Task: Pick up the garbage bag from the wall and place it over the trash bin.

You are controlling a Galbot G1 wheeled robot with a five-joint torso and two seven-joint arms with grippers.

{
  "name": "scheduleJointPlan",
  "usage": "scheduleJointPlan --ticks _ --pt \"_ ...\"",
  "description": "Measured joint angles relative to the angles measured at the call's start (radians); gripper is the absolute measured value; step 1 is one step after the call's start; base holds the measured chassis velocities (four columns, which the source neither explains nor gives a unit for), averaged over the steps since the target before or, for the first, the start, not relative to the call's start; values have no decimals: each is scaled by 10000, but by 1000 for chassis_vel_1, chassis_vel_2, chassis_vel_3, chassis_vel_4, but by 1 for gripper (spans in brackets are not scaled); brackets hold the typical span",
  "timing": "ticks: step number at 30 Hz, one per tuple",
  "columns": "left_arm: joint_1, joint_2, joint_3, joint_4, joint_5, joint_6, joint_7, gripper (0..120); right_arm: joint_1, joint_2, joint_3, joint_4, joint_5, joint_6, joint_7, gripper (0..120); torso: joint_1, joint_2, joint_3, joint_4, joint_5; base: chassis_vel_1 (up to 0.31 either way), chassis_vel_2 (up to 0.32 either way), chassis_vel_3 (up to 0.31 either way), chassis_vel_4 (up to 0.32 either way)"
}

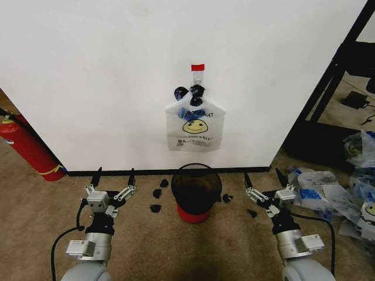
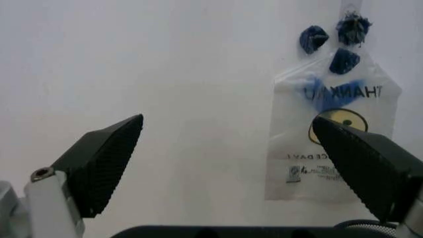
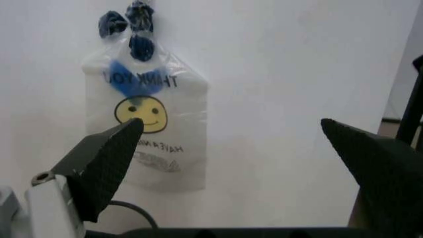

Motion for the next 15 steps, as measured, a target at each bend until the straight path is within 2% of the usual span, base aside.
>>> scheduleJointPlan --ticks 6,15 --pt "36 -74 87 90 49 -2 0 100 212 -466 -34 -307 -23 294 232 100 0 0 0 0 1 0 0 0 0" --pt "27 -116 63 136 81 13 -11 100 1098 -575 -433 -1185 840 168 571 100 0 0 0 1 1 0 0 0 0"
